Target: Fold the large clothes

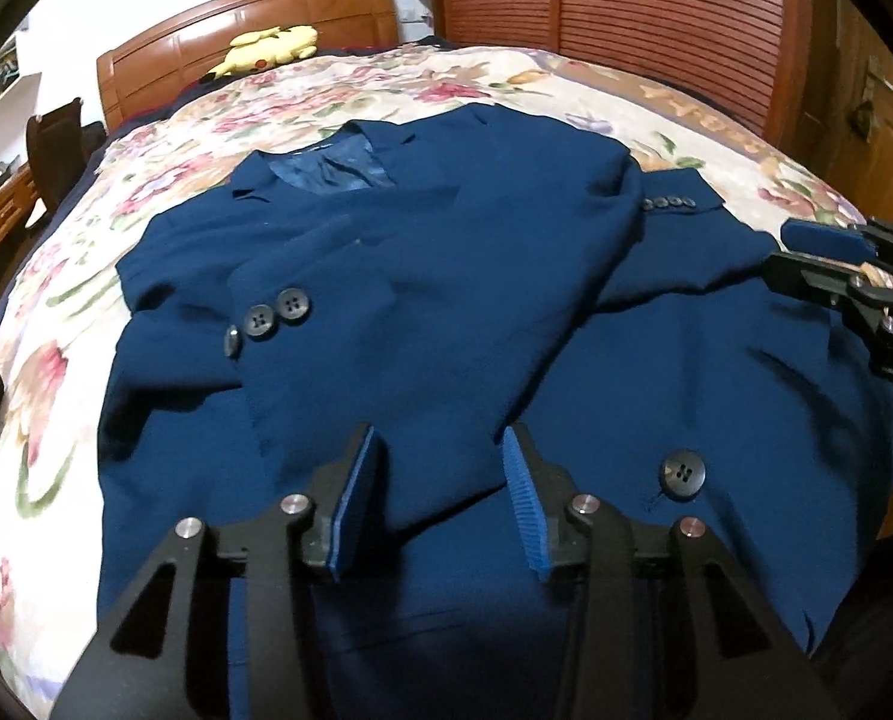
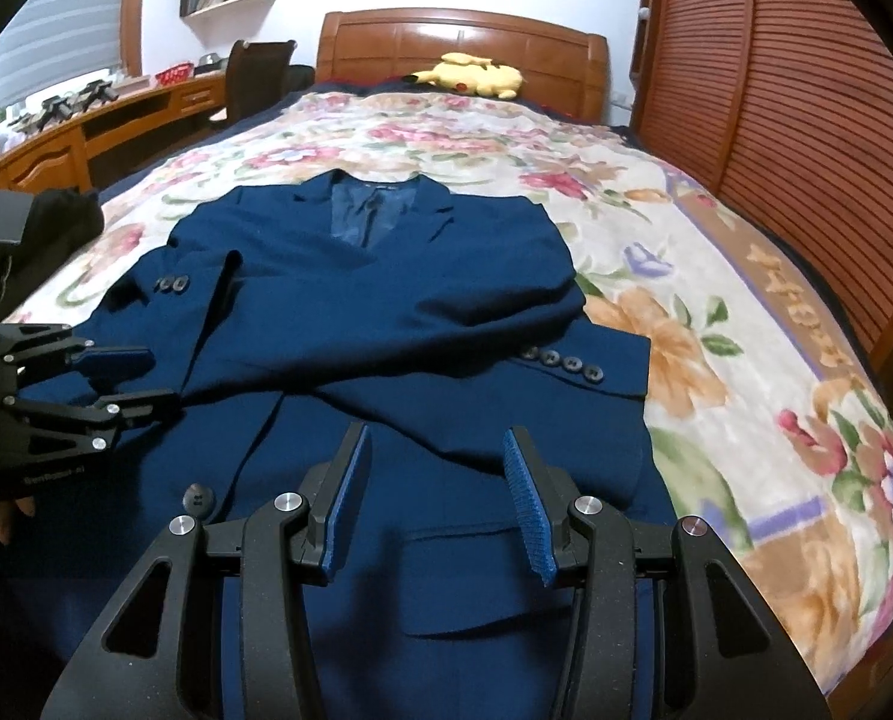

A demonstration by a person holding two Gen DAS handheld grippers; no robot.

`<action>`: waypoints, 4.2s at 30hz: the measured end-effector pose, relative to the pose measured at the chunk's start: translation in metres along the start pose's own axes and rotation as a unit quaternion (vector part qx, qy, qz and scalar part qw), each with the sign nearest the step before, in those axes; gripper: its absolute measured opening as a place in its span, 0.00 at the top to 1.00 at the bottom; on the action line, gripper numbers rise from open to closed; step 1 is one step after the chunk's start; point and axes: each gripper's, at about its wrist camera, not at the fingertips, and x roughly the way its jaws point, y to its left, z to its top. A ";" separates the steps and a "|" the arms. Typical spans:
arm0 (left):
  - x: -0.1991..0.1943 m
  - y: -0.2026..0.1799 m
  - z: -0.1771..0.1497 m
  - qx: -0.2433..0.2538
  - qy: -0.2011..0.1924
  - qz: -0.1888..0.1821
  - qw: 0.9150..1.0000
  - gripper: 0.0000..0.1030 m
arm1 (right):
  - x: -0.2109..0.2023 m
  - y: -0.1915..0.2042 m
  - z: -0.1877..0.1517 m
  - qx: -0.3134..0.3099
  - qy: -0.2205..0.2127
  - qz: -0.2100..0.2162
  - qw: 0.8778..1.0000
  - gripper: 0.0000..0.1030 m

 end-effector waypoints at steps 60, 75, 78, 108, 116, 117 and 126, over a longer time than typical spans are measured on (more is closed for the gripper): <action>-0.080 0.124 -0.053 -0.090 -0.063 0.045 0.993 0.61 | 0.027 -0.008 0.006 -0.020 -0.034 0.046 0.998 0.52; -0.006 0.154 -0.038 -0.112 0.016 0.024 0.993 0.61 | 0.048 0.012 0.007 -0.047 -0.027 0.080 0.995 0.36; -0.010 0.149 -0.039 -0.106 0.007 0.019 0.994 0.61 | 0.050 0.011 0.007 -0.044 -0.024 0.085 0.995 0.36; -0.161 0.009 -0.081 -0.008 -0.115 -0.077 0.990 1.00 | -0.032 0.008 0.000 -0.049 -0.057 0.033 0.997 0.36; -0.188 -0.003 -0.097 -0.004 -0.122 -0.055 0.991 1.00 | -0.048 0.014 -0.010 -0.061 -0.056 0.036 0.996 0.36; -0.191 -0.002 -0.098 -0.006 -0.123 -0.052 0.991 1.00 | -0.049 0.015 -0.011 -0.062 -0.055 0.035 0.996 0.36; -0.181 0.032 -0.097 -0.036 -0.119 -0.010 0.992 0.74 | -0.051 0.006 -0.016 -0.063 -0.047 0.022 0.997 0.36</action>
